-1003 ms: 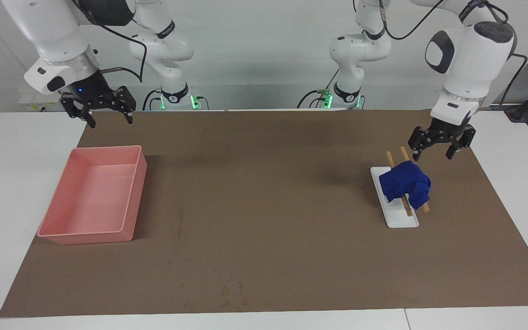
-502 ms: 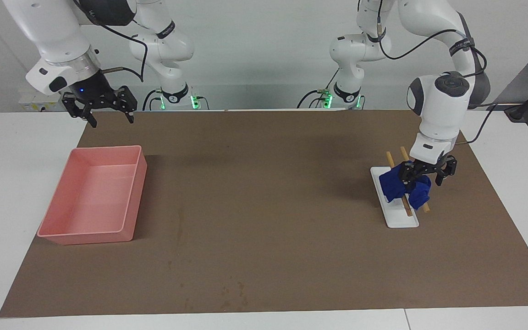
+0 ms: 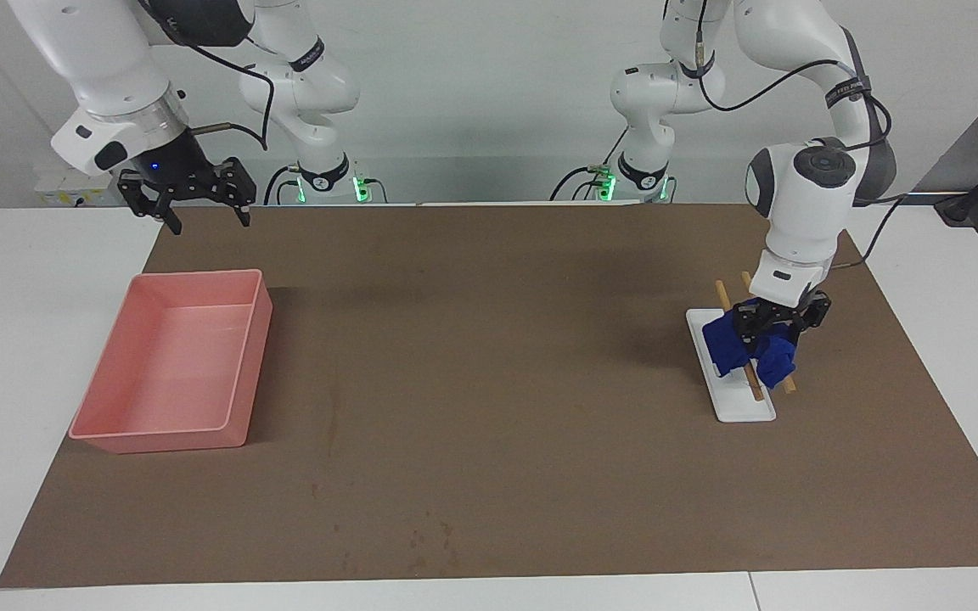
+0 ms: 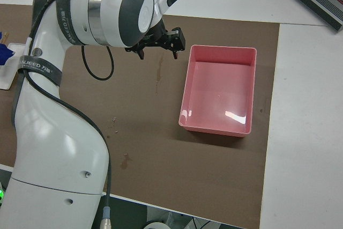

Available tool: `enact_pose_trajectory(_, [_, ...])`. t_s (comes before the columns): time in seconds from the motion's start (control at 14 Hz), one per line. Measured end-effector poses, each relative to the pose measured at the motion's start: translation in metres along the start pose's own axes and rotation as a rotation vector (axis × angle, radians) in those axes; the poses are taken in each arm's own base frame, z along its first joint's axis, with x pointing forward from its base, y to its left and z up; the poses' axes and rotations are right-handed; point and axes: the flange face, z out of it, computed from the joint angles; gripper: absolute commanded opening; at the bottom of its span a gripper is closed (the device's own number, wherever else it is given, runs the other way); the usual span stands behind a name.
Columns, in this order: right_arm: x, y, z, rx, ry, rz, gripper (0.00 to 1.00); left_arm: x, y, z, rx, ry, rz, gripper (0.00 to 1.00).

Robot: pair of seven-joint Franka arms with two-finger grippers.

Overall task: Wipe water with towel using both arms
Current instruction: 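Lift the blue cloth off the white tray with the left gripper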

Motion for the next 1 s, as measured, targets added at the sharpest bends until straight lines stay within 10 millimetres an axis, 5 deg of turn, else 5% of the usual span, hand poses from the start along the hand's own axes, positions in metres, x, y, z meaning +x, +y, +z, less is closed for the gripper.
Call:
enact_pose_trajectory(0.14, [0.0, -0.009, -0.001, -0.001, 0.001, -0.017, 1.0, 0.0, -0.004, -0.003, 0.01, 0.006, 0.0, 0.0])
enact_pose_trajectory(0.72, [0.0, -0.013, 0.0, 0.017, 0.0, 0.121, 1.0, 0.005, -0.002, -0.016, 0.037, 0.007, 0.021, 0.0])
enact_pose_trajectory(1.0, [0.001, -0.023, -0.001, 0.072, -0.001, 0.231, 1.0, 0.019, -0.007, -0.055, -0.048, -0.076, -0.219, 0.0])
